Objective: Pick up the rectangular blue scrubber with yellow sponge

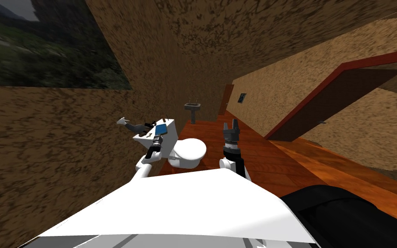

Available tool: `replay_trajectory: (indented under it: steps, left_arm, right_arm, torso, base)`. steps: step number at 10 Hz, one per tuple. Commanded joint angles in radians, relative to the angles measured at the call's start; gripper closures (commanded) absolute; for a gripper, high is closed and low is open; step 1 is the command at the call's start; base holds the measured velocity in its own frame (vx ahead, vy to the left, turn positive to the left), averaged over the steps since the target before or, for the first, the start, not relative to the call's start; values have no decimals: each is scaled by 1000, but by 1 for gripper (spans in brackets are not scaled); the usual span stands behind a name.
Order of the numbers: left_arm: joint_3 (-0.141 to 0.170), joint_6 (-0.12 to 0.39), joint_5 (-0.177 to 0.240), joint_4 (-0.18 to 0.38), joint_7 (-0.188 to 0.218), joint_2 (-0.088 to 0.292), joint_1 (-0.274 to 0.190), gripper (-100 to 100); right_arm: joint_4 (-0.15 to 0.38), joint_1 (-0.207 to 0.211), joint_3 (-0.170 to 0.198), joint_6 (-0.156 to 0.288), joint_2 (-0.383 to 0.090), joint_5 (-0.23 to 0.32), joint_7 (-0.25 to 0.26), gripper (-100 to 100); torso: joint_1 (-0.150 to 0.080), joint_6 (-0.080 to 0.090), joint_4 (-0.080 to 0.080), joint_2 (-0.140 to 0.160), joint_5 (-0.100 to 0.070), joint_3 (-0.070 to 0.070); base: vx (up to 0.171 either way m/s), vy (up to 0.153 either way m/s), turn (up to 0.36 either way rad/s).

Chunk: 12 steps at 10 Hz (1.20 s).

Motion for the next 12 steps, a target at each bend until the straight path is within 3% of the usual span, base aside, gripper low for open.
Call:
replay_trajectory:
  steps: [1,3,4,6,7,8,10,12]
  left_arm:
    - [-2,10,1,-50,-4,-10,50,100]
    - [-2,10,1,-109,-4,-10,81,100]
    - [5,39,16,-146,-26,-42,123,100]
    - [5,39,16,-228,-26,-42,188,100]
    - [5,39,16,-251,-26,-42,193,100]
    - [11,67,31,-287,-48,-74,238,100]
    - [11,67,31,-341,-48,-74,297,100]
    - [11,67,31,-388,-48,-74,306,100]
  right_arm:
    - [0,0,0,0,0,0,0,0]
    - [0,0,0,0,0,0,0,0]
    - [0,0,0,0,0,0,0,0]
    - [0,0,0,0,0,0,0,0]
    - [0,0,0,0,0,0,0,0]
    - [0,0,0,0,0,0,0,0]
    - [0,0,0,0,0,0,0,0]
    - [0,0,0,0,0,0,0,0]
  torso:
    - [0,0,0,0,0,0]
    - [0,-3,-3,2,2,-1]
    - [0,-4,-2,3,1,0]
    - [3,-3,-2,0,2,-1]
    - [3,-4,-2,2,1,0]
    - [3,-5,-1,3,1,1]
    - [7,-5,-2,-1,2,-1]
    - [8,-7,-2,2,2,0]
  base:
    - [38,24,-19]
    - [3,-4,9]
    - [44,22,-173]
    - [49,31,-70]
    - [9,2,25]
    - [56,28,-171]
    - [53,36,-67]
    - [-3,0,19]
